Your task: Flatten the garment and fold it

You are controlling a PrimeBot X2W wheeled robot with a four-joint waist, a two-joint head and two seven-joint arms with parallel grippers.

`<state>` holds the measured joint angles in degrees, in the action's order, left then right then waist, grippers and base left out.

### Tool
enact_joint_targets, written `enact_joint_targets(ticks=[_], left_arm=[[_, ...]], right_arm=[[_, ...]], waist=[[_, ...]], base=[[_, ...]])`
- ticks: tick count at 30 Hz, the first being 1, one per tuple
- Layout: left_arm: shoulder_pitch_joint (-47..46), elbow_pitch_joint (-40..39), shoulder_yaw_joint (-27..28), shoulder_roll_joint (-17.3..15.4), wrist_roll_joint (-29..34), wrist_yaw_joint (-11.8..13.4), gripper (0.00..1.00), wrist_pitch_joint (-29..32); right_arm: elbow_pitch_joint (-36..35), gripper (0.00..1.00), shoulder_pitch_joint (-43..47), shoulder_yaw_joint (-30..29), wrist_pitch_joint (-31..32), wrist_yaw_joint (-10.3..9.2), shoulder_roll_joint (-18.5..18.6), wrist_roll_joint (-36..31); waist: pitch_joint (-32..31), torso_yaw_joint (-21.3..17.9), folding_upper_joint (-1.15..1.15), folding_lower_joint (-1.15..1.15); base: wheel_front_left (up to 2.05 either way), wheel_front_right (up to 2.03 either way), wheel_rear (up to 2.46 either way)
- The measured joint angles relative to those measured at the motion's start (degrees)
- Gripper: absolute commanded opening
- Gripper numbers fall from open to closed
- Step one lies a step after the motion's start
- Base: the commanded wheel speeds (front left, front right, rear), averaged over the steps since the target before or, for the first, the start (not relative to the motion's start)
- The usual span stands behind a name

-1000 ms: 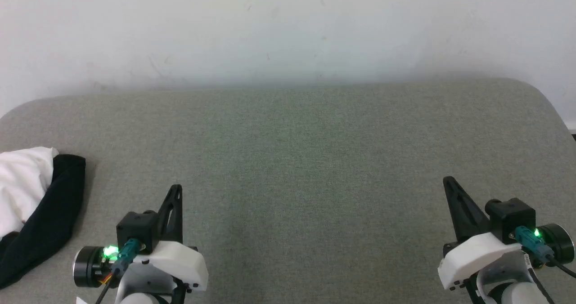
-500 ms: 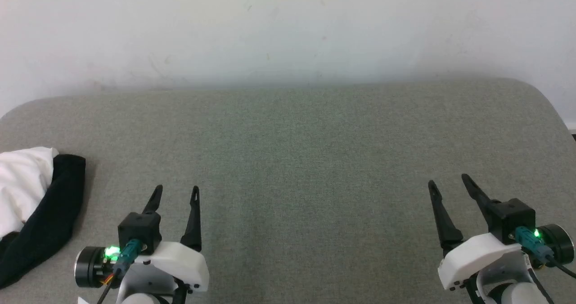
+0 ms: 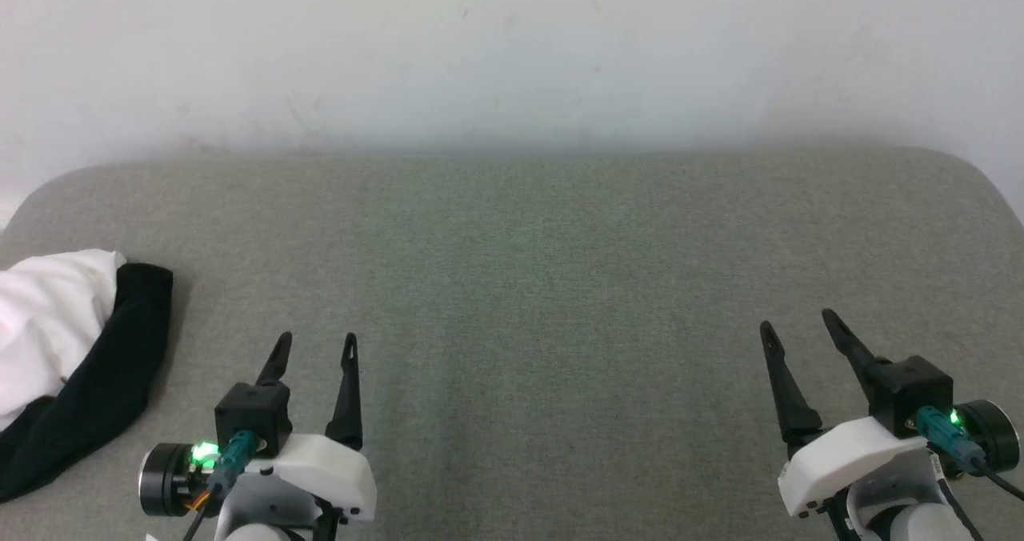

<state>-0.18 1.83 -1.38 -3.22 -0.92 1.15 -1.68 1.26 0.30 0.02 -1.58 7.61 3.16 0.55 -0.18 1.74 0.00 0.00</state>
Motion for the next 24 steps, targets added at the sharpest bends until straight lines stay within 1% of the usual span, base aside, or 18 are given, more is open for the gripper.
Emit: enact_joint_targets(ticks=[9, 24], left_arm=[[0.0, 0.7, -0.3, -0.1, -0.8, 1.0, 1.0, -1.2], [0.0, 1.0, -0.7, -0.6, -1.9, 3.1, 1.0, -2.9]], right_arm=[[0.8, 1.0, -0.1, 0.1, -0.9, 0.0, 0.0, 0.1], [1.9, 1.0, -1.1, 0.7, -2.3, 0.0, 0.0, 1.0]], waist=[[-0.1, 2.7, 0.0, 0.0], [-0.2, 8.6, 0.0, 0.0]], base=[[0.0, 0.0, 0.0], [0.0, 0.0, 0.0]])
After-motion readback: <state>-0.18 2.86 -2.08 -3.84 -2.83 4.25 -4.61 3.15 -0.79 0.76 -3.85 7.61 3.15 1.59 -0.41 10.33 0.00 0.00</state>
